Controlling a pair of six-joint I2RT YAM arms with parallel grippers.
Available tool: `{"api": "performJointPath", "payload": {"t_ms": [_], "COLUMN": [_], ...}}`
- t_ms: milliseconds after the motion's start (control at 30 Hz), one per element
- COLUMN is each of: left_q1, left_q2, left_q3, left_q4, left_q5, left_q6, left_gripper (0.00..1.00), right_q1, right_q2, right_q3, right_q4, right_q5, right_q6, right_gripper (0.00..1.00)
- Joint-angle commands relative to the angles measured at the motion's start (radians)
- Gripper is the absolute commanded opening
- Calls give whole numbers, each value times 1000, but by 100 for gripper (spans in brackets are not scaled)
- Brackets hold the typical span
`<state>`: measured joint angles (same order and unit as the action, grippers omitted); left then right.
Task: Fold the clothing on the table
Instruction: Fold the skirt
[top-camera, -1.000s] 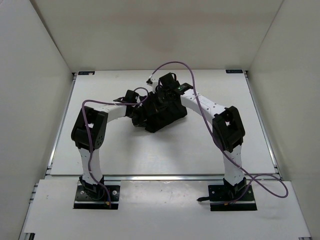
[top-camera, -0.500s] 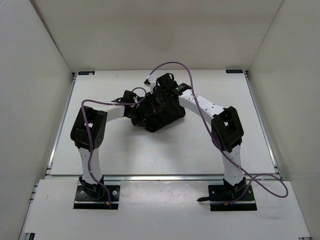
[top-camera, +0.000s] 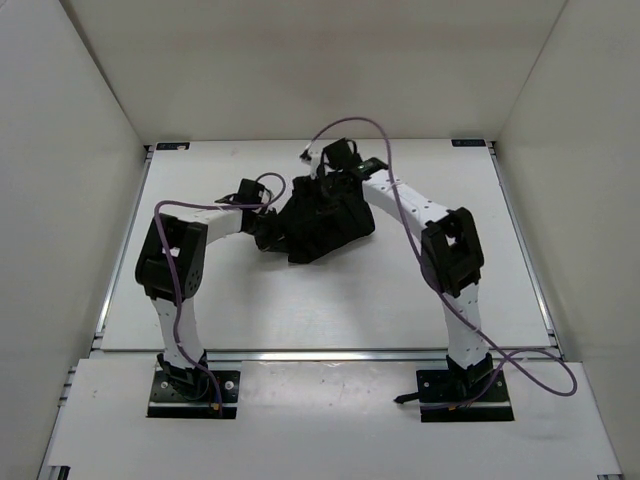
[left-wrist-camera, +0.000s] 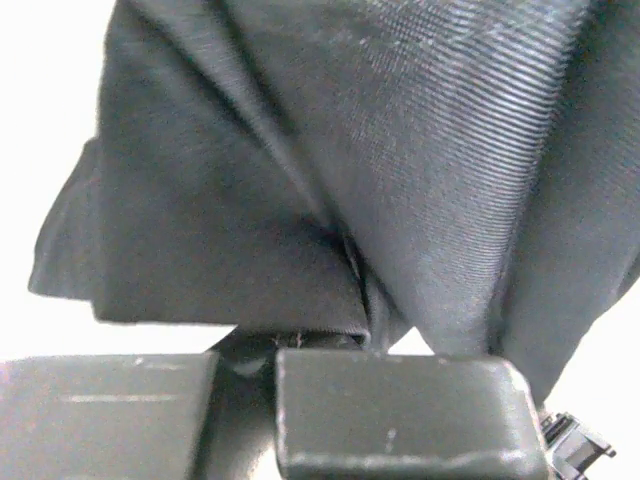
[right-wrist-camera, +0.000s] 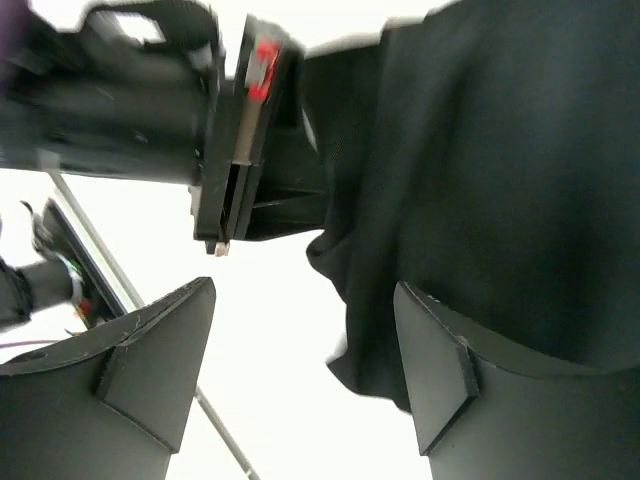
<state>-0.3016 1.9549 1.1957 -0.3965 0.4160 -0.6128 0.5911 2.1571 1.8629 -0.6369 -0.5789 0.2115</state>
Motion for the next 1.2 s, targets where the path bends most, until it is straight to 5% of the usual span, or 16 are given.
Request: {"api": "performJointPath", "payload": {"t_ms": [0, 33, 100, 133, 167, 233, 267, 300, 567, 767, 1167], "left_q1": [32, 42, 47, 48, 45, 38, 33, 27, -135, -189, -199], "left_q2": [-146, -157, -223, -238, -272, -341, -355, -379, -358, -241, -131], "left_q3": [13, 27, 47, 57, 64, 67, 61, 51, -84, -125, -214], "left_q4": [-42, -56, -112, -114, -119, -96, -53, 5, 421, 441, 466], "left_q5": [-32, -43, -51, -57, -59, -43, -22, -16, 44, 70, -115], "left_q6": [42, 57, 88, 100, 113, 116, 108, 84, -18, 8, 30], "left_gripper": [0, 1, 17, 22, 29, 23, 17, 0, 0, 0, 0], "right_q1": [-121, -137, -190, -217, -234, -295, -304, -319, -323, -335, -310], "right_q2": [-184, -203, -261, -272, -281, -276, -267, -258, -235, -161, 33], "right_q3": [107, 102, 72, 29, 7, -66, -85, -114, -286, -340, -353], "right_q4": [54, 59, 81, 97, 111, 112, 115, 114, 276, 434, 499], "right_q5": [10, 25, 68, 85, 73, 27, 16, 1, -201, -398, -395], "right_q6": [34, 29, 14, 0, -7, -11, -11, -12, -58, -40, -103], "right_gripper": [69, 69, 65, 52, 28, 0, 0, 0, 0, 0, 0]}}
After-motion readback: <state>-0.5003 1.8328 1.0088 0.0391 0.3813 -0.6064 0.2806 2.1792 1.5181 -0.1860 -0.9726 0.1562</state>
